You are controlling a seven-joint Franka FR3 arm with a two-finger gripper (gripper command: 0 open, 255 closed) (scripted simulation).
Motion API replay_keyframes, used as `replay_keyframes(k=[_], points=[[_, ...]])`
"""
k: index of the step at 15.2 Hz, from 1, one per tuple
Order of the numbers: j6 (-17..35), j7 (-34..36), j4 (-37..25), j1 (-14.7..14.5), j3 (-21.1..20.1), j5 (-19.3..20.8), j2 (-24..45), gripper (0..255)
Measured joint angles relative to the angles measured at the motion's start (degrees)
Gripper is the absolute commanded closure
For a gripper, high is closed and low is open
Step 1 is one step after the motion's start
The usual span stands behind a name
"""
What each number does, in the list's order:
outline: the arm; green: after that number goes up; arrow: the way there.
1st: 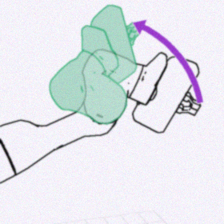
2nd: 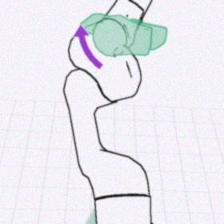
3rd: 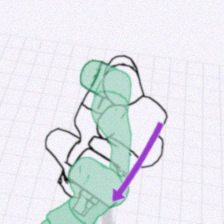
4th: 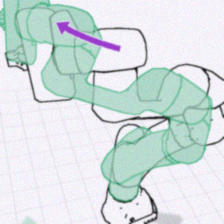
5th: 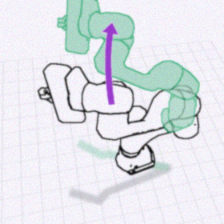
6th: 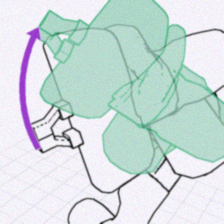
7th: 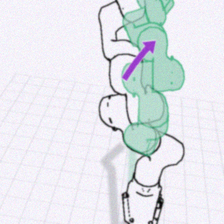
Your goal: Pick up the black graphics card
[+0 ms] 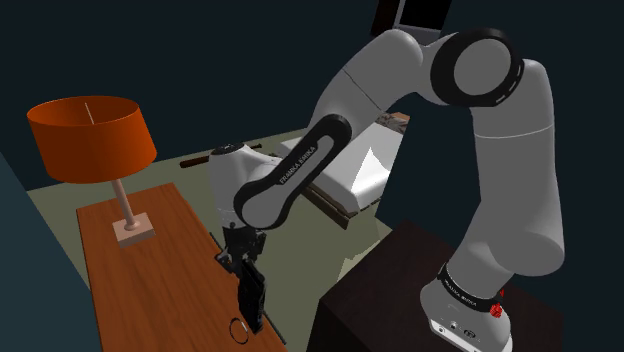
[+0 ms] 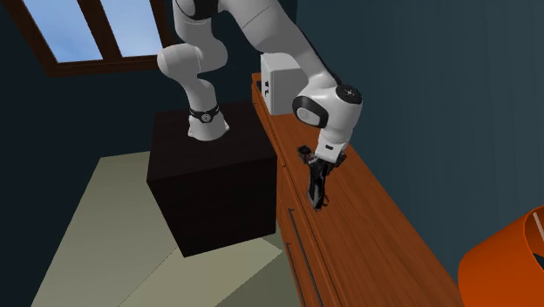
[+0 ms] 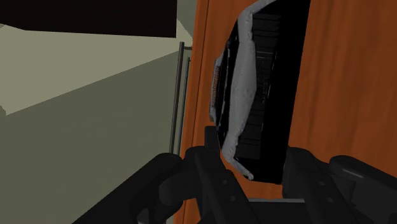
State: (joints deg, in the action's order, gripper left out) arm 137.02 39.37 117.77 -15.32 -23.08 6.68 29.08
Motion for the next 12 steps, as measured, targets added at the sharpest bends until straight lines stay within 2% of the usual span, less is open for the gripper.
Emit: replay_keyframes(k=[12], points=[[-6.88,-1.40,-0.31,1.69,-2.22,-3.23,-6.96,255]])
